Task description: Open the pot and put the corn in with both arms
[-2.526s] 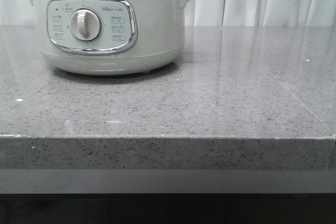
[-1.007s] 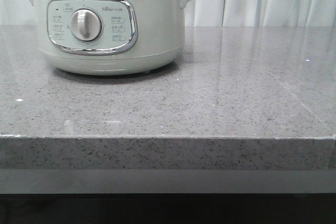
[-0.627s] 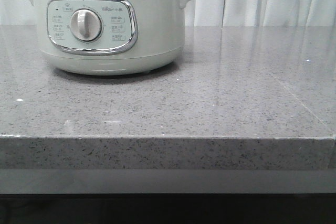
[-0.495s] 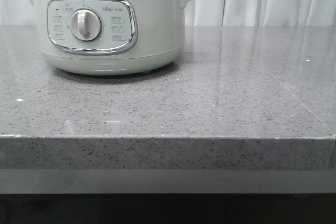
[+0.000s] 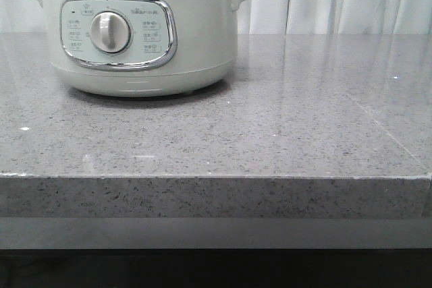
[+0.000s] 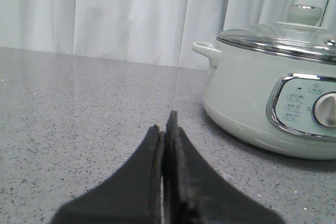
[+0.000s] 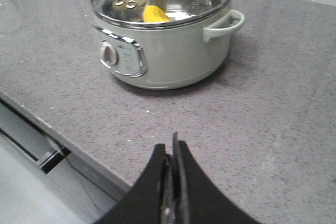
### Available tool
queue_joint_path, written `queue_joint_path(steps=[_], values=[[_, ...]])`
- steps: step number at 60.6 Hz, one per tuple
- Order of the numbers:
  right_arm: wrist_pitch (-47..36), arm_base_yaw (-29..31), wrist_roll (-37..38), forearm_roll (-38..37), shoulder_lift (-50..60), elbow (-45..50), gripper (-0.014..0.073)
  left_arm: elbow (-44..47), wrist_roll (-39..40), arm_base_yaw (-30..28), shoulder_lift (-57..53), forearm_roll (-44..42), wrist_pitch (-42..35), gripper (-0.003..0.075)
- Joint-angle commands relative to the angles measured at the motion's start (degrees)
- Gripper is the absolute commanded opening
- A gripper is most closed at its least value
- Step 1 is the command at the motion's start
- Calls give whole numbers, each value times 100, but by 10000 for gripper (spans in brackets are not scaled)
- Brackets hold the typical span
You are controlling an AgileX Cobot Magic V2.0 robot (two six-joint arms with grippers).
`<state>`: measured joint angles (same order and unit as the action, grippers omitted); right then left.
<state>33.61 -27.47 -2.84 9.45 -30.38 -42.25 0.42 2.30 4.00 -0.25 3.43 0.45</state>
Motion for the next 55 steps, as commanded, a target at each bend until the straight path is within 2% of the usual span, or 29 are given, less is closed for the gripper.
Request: queue_joint_path(steps=[1,14,30,55], values=[[-710,410,-28,15,239,166,-67,28,43,-16,-96,4,-467,-20],[-1829,1568,-28,19,1300,1500,-67,28,43,-16,-96,4,-467,-20],[-2788,2318,-28,19,2301,3075,-67,28,43,-16,-96,4,-467,-20],[-3201,2492,-28,19,3241,4384,-67,28,43,-16,-96,4,-467,-20]])
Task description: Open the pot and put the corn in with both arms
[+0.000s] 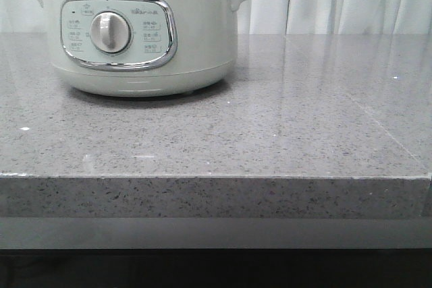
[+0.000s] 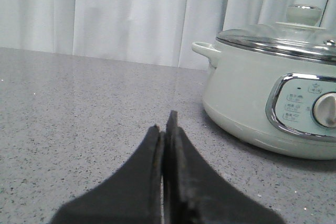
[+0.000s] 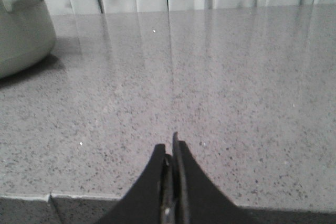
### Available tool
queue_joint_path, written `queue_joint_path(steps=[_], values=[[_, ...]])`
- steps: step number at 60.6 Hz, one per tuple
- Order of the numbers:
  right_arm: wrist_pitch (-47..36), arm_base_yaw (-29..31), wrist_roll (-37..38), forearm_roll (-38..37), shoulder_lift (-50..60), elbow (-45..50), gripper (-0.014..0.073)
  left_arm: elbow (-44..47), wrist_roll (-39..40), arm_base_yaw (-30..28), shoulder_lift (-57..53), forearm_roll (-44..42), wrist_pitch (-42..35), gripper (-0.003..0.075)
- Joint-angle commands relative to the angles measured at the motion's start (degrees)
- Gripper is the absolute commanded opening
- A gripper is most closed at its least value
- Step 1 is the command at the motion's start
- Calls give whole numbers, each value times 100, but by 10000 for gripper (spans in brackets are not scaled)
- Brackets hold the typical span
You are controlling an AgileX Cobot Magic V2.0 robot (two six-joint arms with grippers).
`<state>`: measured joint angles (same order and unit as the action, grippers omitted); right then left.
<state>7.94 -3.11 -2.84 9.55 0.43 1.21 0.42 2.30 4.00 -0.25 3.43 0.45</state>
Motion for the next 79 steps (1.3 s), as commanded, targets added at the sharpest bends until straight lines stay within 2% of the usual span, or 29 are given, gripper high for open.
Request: queue_joint_path(steps=[1,32,42,50,57,79], values=[[-596,56,-28,9,147,33,-67,28,43,-16,-96,4,-467,-20],[-586,74,-28,9,147,33,-67,28,43,-16,-96,4,-467,-20],[-1047,74,30,-294,154,33,-67,28,43,-16,-96,4,-467,-20],[-1332,74,357,-702,154,33,-67,28,43,-16,-96,4,-467,-20],[-1355,74,589,-702,154,33,-67,28,43,-16,-96,4,-467,-20],[-1433,79,602,-713,154,33,-67,28,43,-16,-96,4,-467,-20]])
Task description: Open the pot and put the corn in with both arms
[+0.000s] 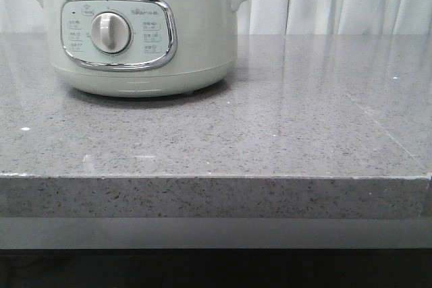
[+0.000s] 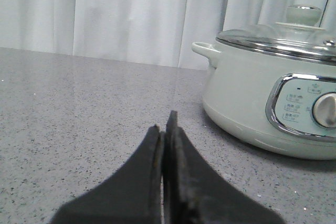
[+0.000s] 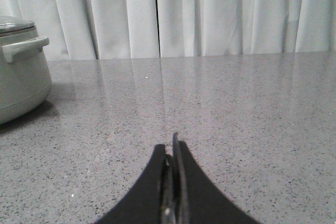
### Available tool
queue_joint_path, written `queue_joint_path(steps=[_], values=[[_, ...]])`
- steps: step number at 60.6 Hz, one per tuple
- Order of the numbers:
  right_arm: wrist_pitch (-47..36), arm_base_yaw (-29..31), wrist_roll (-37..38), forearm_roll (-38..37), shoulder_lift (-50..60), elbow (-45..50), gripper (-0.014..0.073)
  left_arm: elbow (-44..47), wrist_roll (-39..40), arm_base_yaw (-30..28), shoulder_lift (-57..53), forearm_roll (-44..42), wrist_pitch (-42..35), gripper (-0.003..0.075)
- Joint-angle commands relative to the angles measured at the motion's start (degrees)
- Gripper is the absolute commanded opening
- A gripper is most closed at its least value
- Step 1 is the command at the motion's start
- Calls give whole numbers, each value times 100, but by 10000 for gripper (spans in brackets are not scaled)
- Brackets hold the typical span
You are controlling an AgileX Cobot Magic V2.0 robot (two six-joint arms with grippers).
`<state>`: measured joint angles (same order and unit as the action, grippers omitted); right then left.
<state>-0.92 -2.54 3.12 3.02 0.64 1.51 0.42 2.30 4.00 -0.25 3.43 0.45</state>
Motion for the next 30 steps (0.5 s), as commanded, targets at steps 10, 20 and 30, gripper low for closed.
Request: queue_joint_path(steps=[10,20,30], values=[[-546,101,6,-61,134,2,-67,28,43,-16,-96,4,-467,-20],[-546,284,6,-61,134,2,-67,28,43,-16,-96,4,-467,-20],[-546,284,6,-61,134,2,-67,28,43,-16,-96,4,-467,-20]])
